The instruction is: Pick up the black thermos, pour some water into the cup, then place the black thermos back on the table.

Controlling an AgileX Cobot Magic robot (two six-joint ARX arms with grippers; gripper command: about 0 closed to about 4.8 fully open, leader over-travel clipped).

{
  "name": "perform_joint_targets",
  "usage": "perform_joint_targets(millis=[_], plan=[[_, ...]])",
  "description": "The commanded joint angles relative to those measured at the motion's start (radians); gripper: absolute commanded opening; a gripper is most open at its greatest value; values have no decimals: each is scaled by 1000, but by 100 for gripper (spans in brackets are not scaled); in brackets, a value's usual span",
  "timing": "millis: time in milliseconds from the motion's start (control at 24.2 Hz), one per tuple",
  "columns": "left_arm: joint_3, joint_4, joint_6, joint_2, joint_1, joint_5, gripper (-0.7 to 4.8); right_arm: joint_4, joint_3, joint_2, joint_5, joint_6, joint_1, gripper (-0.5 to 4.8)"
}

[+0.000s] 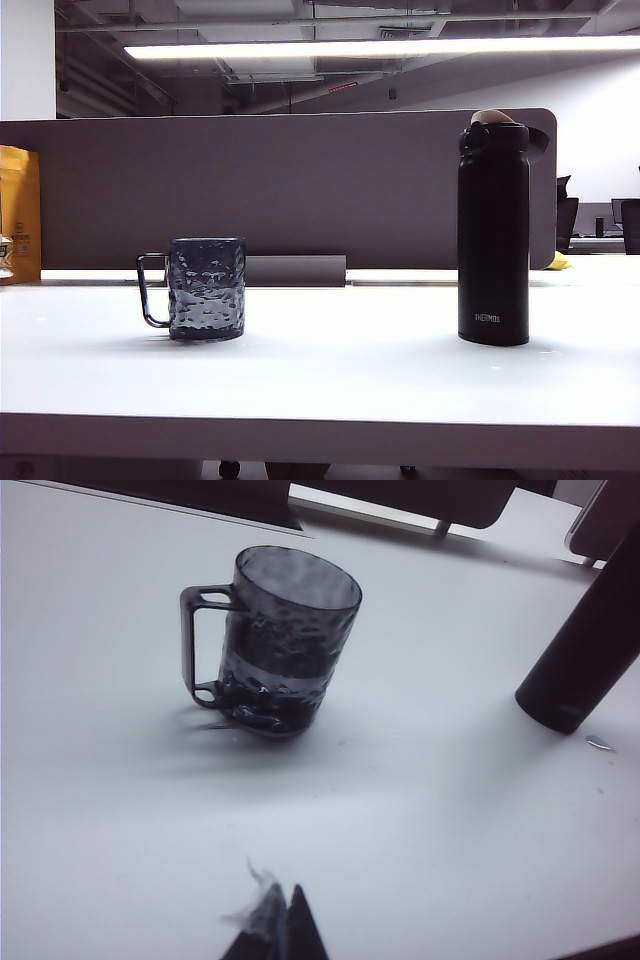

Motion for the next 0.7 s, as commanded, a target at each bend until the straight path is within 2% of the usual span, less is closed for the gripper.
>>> perform_joint_targets(millis=[41, 248, 537, 702], plan=[[2, 8, 1, -12, 18, -2, -1, 10, -5, 0, -3, 2, -31, 0], [2, 6, 1, -13, 137, -3, -1, 9, -5, 0, -6, 2, -146, 0], [1, 5, 1, -37, 372, -3, -1, 9, -5, 0, -6, 2, -338, 0], [1, 21, 1, -73, 476, -13, -1, 9, -5, 0, 10, 1, -389, 0]])
